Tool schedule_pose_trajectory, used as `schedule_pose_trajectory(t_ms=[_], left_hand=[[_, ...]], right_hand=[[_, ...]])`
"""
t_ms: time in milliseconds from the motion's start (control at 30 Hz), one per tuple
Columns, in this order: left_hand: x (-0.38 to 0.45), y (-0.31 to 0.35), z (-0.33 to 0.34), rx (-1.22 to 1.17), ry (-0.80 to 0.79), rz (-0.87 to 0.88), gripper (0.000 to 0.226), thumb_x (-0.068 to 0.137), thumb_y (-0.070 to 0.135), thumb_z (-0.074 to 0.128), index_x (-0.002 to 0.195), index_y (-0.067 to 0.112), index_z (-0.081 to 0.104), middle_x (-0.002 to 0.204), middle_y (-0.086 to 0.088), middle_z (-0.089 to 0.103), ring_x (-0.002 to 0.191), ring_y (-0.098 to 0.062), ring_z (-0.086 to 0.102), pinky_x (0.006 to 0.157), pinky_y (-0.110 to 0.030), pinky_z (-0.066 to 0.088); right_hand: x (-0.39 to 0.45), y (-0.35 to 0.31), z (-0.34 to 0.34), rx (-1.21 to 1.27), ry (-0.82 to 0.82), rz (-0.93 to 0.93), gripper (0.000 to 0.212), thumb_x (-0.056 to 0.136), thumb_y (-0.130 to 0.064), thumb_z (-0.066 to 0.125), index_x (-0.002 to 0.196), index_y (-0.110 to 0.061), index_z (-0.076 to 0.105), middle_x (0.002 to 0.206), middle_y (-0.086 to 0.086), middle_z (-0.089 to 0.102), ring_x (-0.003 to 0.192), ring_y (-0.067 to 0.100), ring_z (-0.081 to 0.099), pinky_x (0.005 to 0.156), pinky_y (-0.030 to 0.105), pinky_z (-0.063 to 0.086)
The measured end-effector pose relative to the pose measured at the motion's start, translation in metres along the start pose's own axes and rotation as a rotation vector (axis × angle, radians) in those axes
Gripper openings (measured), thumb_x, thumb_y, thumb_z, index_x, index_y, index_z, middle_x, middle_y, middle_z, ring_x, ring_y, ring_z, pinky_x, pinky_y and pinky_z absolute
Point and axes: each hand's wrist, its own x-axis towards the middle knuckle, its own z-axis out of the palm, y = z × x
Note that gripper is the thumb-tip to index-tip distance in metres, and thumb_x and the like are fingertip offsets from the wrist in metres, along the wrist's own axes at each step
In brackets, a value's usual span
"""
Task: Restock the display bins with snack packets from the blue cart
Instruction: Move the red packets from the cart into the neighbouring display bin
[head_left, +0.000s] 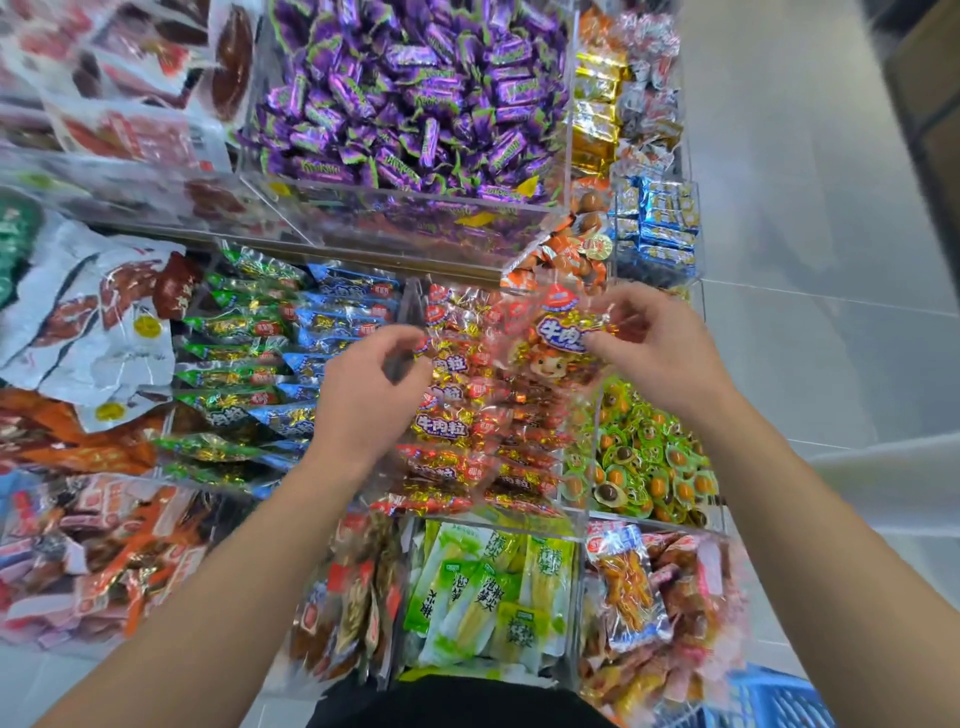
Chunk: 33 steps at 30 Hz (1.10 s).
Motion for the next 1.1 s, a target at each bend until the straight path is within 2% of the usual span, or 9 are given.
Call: schedule_pose_trajectory(t_ms=[67, 167, 233, 333, 500, 700, 867, 967, 1100], left_hand=[[0.007, -0.017, -0.007, 0.231, 0.037, 0.071, 0.045, 0.090, 0.039, 0.058, 0.128, 0.017, 0.066, 0.122, 0.005, 0.068, 0.117, -0.014, 0.059, 0.101, -0.034, 0.045], [0.014, -0.042, -0.005, 0.599, -0.128, 0.031, 0.065, 0.096, 0.052, 0.053, 0.150, 0.016, 0.045, 0.157, -0.010, 0.041, 0.148, -0.035, 0.030, 0.121, -0.051, 0.024], [0.010, -0.056, 0.002, 0.666, -0.201, -0.007, 0.073, 0.096, 0.058, 0.048, 0.157, 0.020, 0.033, 0.166, -0.007, 0.025, 0.153, -0.035, 0.014, 0.122, -0.056, 0.018], [0.006, -0.067, 0.010, 0.632, -0.206, -0.003, 0.073, 0.097, 0.058, 0.046, 0.159, 0.023, 0.027, 0.169, -0.003, 0.014, 0.155, -0.032, 0.004, 0.123, -0.057, 0.009], [0.006, -0.072, 0.012, 0.571, -0.184, -0.003, 0.071, 0.098, 0.058, 0.046, 0.158, 0.025, 0.029, 0.169, -0.001, 0.014, 0.156, -0.030, 0.001, 0.124, -0.056, 0.003], [0.006, -0.075, 0.014, 0.553, -0.168, -0.011, 0.071, 0.097, 0.060, 0.045, 0.158, 0.027, 0.029, 0.169, 0.000, 0.013, 0.156, -0.028, 0.000, 0.123, -0.054, 0.001], [0.006, -0.078, 0.014, 0.546, -0.158, -0.007, 0.071, 0.097, 0.060, 0.046, 0.158, 0.027, 0.030, 0.169, 0.001, 0.013, 0.156, -0.028, 0.000, 0.123, -0.053, 0.000], [0.007, -0.078, 0.014, 0.533, -0.159, -0.011, 0.071, 0.097, 0.060, 0.046, 0.158, 0.028, 0.030, 0.169, 0.003, 0.013, 0.156, -0.026, -0.001, 0.123, -0.052, -0.001], [0.007, -0.078, 0.014, 0.504, -0.159, -0.014, 0.069, 0.097, 0.058, 0.049, 0.157, 0.029, 0.032, 0.169, 0.003, 0.014, 0.156, -0.026, 0.000, 0.123, -0.053, -0.001]], right_hand=[[-0.001, 0.004, -0.001, -0.098, 0.043, -0.012, 0.023, 0.079, -0.026, 0.078, 0.096, -0.036, 0.065, 0.079, -0.012, 0.062, 0.073, 0.014, 0.060, 0.068, 0.030, 0.049], [-0.002, 0.005, 0.009, -0.213, 0.067, -0.055, 0.025, 0.082, -0.027, 0.077, 0.104, -0.028, 0.066, 0.076, -0.023, 0.052, 0.073, 0.010, 0.053, 0.073, 0.030, 0.045], [-0.002, 0.005, 0.018, -0.265, 0.084, -0.063, 0.028, 0.084, -0.026, 0.075, 0.110, -0.022, 0.066, 0.087, -0.017, 0.058, 0.081, 0.010, 0.054, 0.077, 0.029, 0.046], [0.002, 0.006, 0.032, -0.300, 0.059, -0.067, 0.027, 0.086, -0.022, 0.073, 0.112, -0.018, 0.066, 0.105, -0.004, 0.066, 0.092, 0.013, 0.057, 0.082, 0.030, 0.046], [0.005, 0.015, 0.055, -0.489, 0.066, -0.089, 0.027, 0.086, -0.016, 0.069, 0.113, -0.017, 0.065, 0.108, 0.006, 0.068, 0.097, 0.032, 0.057, 0.083, 0.042, 0.046], [-0.003, 0.035, 0.087, -0.762, 0.038, -0.026, 0.025, 0.090, -0.027, 0.065, 0.114, -0.020, 0.060, 0.110, 0.002, 0.066, 0.106, 0.033, 0.057, 0.094, 0.045, 0.035], [-0.005, 0.042, 0.089, -0.727, 0.173, -0.133, 0.025, 0.085, -0.023, 0.072, 0.109, -0.023, 0.067, 0.104, 0.002, 0.065, 0.105, 0.033, 0.053, 0.091, 0.042, 0.028], [-0.003, 0.042, 0.087, -0.675, 0.142, -0.190, 0.024, 0.086, -0.019, 0.070, 0.110, -0.021, 0.069, 0.102, 0.001, 0.068, 0.107, 0.034, 0.054, 0.092, 0.042, 0.029], [0.001, 0.043, 0.087, -0.762, 0.118, -0.113, 0.032, 0.086, -0.023, 0.069, 0.118, -0.022, 0.064, 0.112, 0.004, 0.061, 0.110, 0.033, 0.050, 0.097, 0.045, 0.032]])
